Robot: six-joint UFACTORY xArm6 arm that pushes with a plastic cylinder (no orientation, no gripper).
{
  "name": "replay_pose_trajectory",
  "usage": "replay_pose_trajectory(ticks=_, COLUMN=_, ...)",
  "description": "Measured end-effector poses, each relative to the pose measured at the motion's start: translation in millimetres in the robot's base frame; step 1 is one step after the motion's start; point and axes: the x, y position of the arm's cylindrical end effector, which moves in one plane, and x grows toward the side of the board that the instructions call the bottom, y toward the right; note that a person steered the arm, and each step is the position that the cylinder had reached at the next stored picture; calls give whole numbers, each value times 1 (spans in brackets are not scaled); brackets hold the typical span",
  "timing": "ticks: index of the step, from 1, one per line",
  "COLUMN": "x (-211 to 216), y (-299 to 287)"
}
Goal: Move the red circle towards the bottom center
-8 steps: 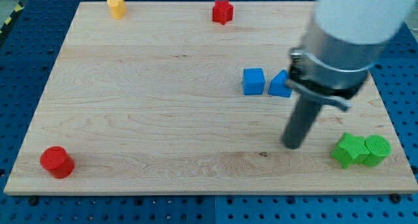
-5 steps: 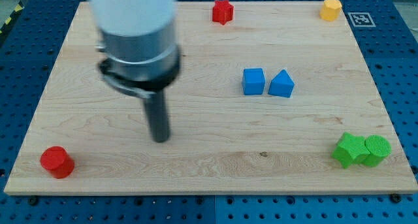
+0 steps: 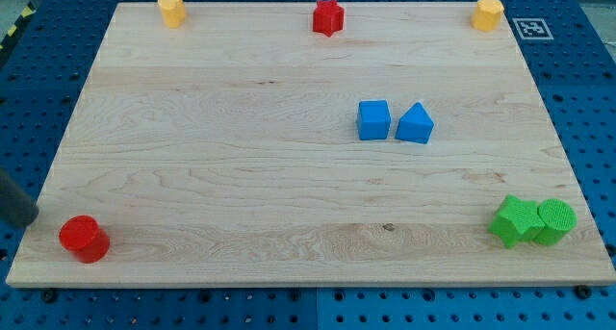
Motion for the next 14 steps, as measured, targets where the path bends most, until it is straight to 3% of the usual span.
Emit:
replay_pose_trajectory(ticks=2, x=29, y=21)
replay_pose_trajectory(ticks=3, x=33, y=65)
replay_pose_trajectory(ticks=10, x=0, y=73)
replay_pose_trajectory(ticks=12, x=-2, y=124)
replay_pose_trajectory(ticks=14, x=-30, y=197)
